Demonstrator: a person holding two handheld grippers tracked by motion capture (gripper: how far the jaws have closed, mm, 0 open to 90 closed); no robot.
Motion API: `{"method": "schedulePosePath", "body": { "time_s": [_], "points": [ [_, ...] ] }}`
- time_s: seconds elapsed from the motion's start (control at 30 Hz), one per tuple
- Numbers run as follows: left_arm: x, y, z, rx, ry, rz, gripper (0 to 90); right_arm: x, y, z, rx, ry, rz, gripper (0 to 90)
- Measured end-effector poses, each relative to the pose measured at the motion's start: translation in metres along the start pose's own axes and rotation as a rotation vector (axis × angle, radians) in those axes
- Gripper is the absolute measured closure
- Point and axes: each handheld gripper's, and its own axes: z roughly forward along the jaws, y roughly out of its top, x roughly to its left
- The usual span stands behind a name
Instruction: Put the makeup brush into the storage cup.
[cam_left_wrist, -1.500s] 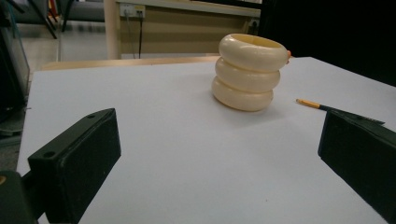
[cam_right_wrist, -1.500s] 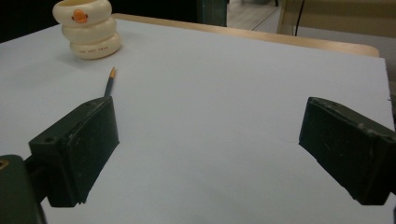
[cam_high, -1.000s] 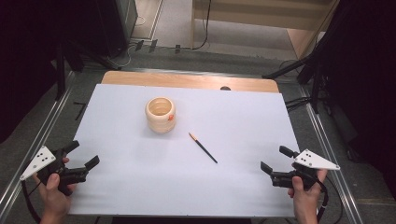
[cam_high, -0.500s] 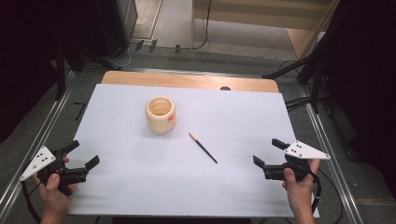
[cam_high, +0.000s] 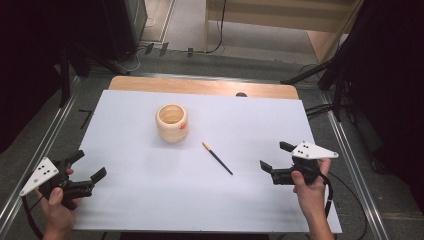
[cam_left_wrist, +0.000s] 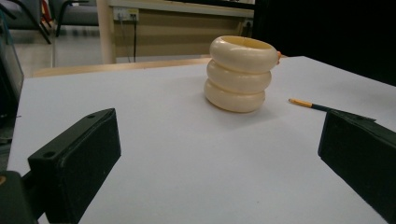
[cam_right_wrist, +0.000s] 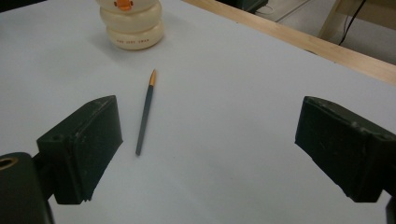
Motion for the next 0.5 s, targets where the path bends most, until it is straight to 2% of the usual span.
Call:
{"method": "schedulePosePath", "body": {
  "time_s": [0.5],
  "points": [
    [-0.001,0.001,0.001,0.0,-0.001,0.006,0.0,0.007,0.022,0.031,0.129,0.033,-0.046,8.0]
  ]
}}
